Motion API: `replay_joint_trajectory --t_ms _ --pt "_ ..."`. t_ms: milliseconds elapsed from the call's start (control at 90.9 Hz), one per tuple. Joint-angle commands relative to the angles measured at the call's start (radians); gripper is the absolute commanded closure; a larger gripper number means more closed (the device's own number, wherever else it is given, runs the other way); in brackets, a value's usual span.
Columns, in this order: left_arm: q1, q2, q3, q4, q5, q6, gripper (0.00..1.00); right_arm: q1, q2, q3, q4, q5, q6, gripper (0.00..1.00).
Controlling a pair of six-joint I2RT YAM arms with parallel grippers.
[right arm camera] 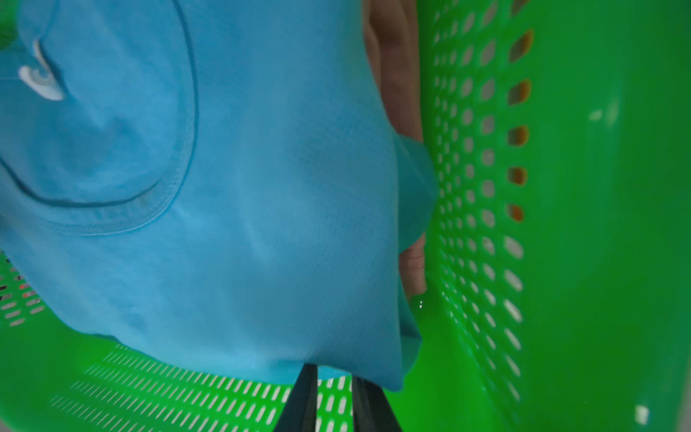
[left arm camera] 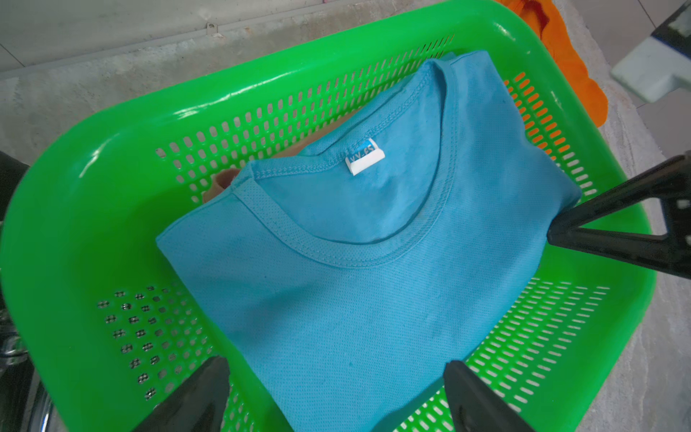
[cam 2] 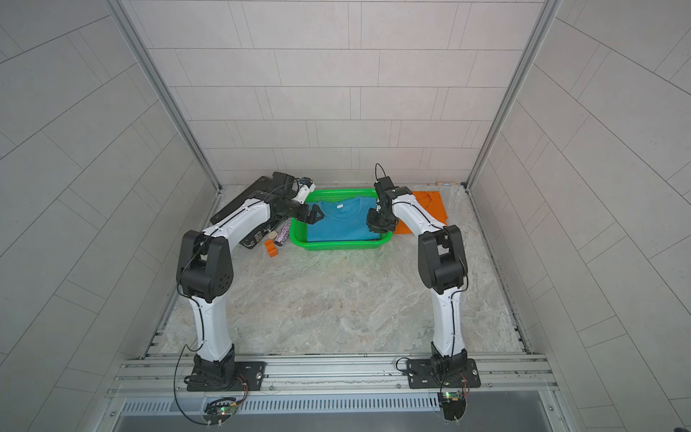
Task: Put the folded t-shirts into the basket
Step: Place the T-shirt in the bin.
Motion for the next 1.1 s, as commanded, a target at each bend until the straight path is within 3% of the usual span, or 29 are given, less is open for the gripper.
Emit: replay_joint_trajectory --t_ms 0,121,352,517,825,1089 --pt "-0.002 0.007 -0.014 0.01 -0.009 0.025 0.1 -0.01 -0.03 0.039 -0.052 0.092 0.017 0.83" --pt "-0.002 0.012 -0.009 0.01 -0.008 0.021 0.1 -0.015 -0.067 0.07 -0.106 0.092 0.002 0.86" --pt "-0.001 0.015 0.001 0.006 -0.009 0.012 0.1 0.027 -0.061 0.148 -0.014 -0.062 -0.004 0.85" --pt "-0.001 -0.002 -0.011 0.009 -0.021 0.021 0.1 0.015 -0.001 0.137 -0.002 0.0 -0.014 0.87" --pt "0.002 0.009 -0.013 0.012 -0.032 0.028 0.09 -0.039 -0.016 -0.045 0.093 0.089 -0.034 0.89" --pt "0.001 0.01 -0.004 0.002 -0.031 0.034 0.09 -0.022 -0.074 0.013 0.087 0.056 -0.058 0.9"
